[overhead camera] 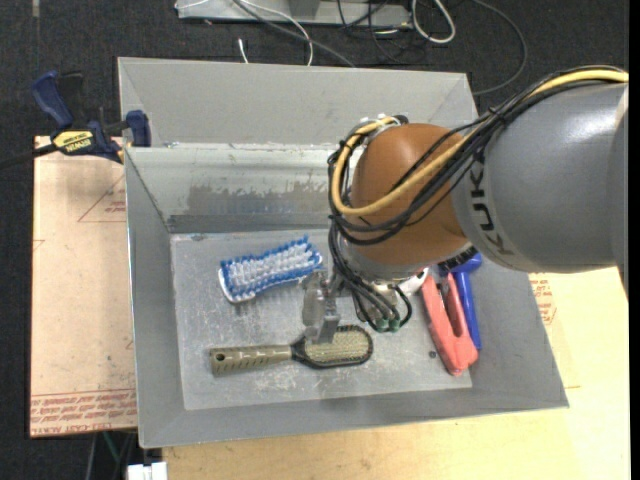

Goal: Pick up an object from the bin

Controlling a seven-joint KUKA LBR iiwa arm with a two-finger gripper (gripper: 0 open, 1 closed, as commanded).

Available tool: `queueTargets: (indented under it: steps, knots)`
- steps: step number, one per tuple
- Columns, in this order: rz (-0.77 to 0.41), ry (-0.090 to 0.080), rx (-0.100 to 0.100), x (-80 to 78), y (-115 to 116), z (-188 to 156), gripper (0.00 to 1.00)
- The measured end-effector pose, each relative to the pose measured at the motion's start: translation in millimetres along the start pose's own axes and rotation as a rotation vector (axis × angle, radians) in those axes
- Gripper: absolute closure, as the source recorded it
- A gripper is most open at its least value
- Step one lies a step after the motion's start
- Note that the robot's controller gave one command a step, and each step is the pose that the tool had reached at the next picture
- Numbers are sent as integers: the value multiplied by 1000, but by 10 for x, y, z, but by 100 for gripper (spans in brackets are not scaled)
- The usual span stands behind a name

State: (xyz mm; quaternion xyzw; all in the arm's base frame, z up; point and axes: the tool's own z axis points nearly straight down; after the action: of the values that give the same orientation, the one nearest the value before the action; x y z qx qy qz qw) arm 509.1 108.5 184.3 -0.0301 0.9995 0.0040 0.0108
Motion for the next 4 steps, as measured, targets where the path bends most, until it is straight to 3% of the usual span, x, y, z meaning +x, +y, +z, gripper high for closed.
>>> queueTargets:
  steps: [1, 2, 3, 4]
  knots:
    - [70, 43, 7, 113, -3, 946, 100]
    - [29, 33, 4, 82, -48, 904, 100]
    - [146, 35, 7, -148, -8, 959, 100]
    - [-45, 30, 3, -5, -176, 927, 100]
